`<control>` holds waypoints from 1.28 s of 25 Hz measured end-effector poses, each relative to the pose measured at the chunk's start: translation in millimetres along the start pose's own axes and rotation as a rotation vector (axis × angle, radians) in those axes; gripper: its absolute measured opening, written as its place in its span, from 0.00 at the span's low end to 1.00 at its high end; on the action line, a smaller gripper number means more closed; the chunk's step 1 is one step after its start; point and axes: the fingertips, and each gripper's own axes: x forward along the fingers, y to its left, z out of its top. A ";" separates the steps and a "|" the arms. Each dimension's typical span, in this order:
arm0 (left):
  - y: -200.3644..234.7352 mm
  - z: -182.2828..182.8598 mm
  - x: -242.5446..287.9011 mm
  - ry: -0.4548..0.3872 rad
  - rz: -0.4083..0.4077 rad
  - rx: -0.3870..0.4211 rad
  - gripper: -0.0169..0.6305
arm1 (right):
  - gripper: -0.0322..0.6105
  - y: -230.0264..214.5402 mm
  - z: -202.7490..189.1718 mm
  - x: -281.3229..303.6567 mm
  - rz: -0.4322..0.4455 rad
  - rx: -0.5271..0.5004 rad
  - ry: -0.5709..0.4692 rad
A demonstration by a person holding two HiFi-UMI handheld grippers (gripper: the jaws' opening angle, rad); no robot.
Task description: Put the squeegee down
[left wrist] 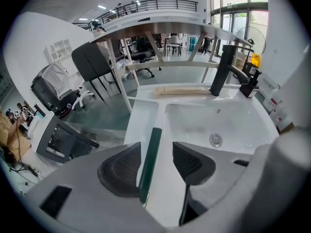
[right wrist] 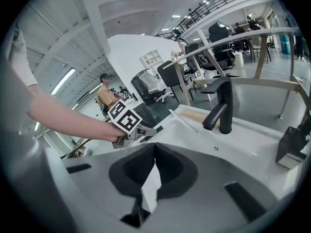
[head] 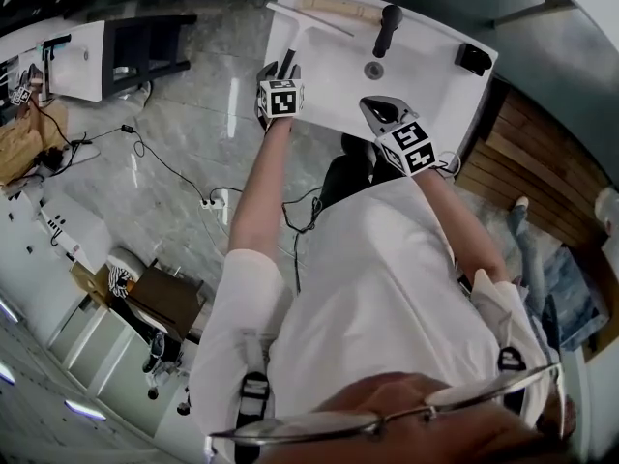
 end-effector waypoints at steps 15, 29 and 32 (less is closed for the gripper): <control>-9.7 20.3 -102.0 -0.247 0.003 -0.044 0.32 | 0.06 23.6 12.3 -26.1 -0.035 -0.110 -0.030; -41.0 8.5 -222.0 -0.481 -0.196 -0.048 0.23 | 0.06 66.8 24.2 -61.6 -0.214 -0.131 -0.139; -38.1 -5.2 -237.7 -0.504 -0.241 -0.062 0.20 | 0.06 79.6 23.5 -72.7 -0.274 -0.115 -0.170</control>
